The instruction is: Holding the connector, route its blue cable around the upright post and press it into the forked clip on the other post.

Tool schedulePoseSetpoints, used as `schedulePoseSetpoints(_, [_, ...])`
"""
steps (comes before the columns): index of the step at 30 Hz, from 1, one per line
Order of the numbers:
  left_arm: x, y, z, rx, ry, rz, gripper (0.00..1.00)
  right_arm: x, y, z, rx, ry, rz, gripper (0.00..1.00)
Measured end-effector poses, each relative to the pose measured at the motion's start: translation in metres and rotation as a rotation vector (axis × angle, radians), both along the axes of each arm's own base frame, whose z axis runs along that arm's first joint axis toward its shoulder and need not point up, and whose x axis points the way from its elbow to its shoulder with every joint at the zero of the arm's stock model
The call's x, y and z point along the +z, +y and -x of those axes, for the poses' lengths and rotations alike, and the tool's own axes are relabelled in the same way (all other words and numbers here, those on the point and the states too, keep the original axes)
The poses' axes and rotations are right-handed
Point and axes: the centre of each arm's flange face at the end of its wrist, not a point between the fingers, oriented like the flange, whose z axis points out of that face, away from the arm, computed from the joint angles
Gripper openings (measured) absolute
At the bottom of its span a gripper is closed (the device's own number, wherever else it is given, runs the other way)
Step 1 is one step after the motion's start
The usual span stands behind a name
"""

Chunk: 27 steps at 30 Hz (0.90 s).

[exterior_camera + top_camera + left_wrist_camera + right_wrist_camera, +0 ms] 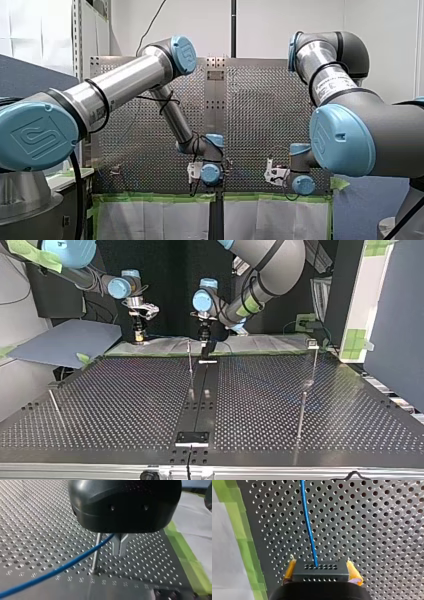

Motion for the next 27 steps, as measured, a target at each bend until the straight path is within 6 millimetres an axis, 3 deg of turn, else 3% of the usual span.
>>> schedulePoseSetpoints(7, [0.001,0.005,0.005,0.029,0.034,-0.048,0.00,-0.003,0.003,0.002,-0.011,0.043,-0.017,0.00])
schedulePoseSetpoints(15, [0.021,0.001,0.011,0.024,0.053,-0.079,0.00,-0.003,0.005,0.004,-0.017,0.075,-0.018,0.00])
schedulePoseSetpoints(27, [0.022,0.004,0.012,0.017,0.064,-0.095,0.00,0.021,0.000,0.006,-0.018,0.065,0.017,0.00])
